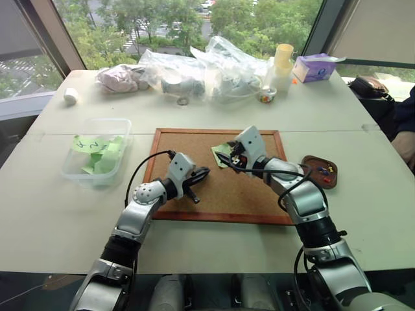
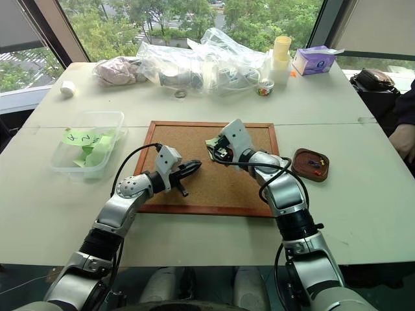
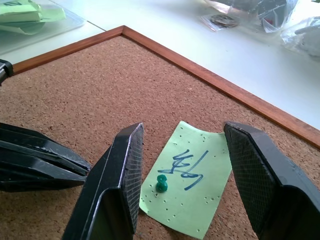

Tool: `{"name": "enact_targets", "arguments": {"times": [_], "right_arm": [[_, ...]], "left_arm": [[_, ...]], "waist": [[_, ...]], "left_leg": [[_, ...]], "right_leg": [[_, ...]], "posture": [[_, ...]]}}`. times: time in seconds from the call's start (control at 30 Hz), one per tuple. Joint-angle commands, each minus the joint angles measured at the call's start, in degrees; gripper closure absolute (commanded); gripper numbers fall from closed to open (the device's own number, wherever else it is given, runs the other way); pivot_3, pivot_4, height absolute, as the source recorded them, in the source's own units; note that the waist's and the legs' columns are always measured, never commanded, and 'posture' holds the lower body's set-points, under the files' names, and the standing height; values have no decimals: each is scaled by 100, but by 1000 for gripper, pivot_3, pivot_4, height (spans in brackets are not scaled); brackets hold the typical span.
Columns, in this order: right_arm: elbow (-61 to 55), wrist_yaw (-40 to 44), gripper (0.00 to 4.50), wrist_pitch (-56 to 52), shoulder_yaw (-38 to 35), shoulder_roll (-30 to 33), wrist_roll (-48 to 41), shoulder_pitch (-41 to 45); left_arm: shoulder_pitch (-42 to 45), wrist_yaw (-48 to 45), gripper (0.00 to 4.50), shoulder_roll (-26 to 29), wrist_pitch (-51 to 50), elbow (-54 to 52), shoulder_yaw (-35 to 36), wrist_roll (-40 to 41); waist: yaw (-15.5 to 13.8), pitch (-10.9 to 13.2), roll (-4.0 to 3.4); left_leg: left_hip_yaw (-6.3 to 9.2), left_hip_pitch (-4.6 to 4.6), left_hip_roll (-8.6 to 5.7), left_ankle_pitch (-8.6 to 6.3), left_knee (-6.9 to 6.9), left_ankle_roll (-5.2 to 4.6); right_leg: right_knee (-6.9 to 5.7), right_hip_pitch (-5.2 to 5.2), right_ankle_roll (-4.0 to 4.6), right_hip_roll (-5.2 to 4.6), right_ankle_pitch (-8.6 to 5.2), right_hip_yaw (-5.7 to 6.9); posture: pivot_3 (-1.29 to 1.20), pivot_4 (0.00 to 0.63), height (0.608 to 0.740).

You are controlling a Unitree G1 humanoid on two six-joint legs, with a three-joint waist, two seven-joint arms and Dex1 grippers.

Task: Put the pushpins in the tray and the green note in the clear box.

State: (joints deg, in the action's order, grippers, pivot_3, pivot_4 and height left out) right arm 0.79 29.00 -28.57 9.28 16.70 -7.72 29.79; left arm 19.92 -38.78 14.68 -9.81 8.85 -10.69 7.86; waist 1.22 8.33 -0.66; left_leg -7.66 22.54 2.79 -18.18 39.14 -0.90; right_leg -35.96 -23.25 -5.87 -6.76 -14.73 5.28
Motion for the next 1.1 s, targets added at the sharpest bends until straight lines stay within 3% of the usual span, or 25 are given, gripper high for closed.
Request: {"name": "enact_targets", "arguments": {"times": [0.03,0.4,0.5,0.63,0.8,1.1], "right_arm": [[-134,62,1934,-26,-29,-37,-47,55],[645,117,1934,232,83,-112,120,-30],[696,117,2734,272,78,-111,127,-21],[707,122,4481,312,101,-108,163,-66],[423,116,4481,183,52,-77,141,-96],[-1565,354,4481,-746,-159,445,-201,-267]], "left_arm": [[-238,-48,4500,95,-232,301,-131,-142],[-231,-28,4500,95,-238,302,-115,-141],[-242,-24,4500,98,-245,288,-109,-138],[-263,-17,4500,106,-253,262,-98,-132],[-292,-78,4500,218,-322,131,23,-41],[-216,-275,4500,294,-551,113,144,215]], "waist": [[0,0,0],[2,0,0],[1,0,0],[3,0,0],[8,0,0],[-22,2,1]], "left_leg": [[0,0,0,0,0,0],[-1,0,0,1,0,1],[-1,-1,0,2,0,3],[-1,-1,0,9,0,16],[-1,-1,1,10,0,17],[0,28,-2,12,0,22]], "right_leg": [[0,0,0,0,0,0],[0,0,0,0,0,0],[0,1,0,0,0,0],[0,1,0,0,0,0],[0,1,0,1,0,0],[1,-25,0,-3,0,0]], "posture": [[0,150,740],[0,150,740],[0,150,740],[0,150,740],[0,150,740],[0,150,740]]}}
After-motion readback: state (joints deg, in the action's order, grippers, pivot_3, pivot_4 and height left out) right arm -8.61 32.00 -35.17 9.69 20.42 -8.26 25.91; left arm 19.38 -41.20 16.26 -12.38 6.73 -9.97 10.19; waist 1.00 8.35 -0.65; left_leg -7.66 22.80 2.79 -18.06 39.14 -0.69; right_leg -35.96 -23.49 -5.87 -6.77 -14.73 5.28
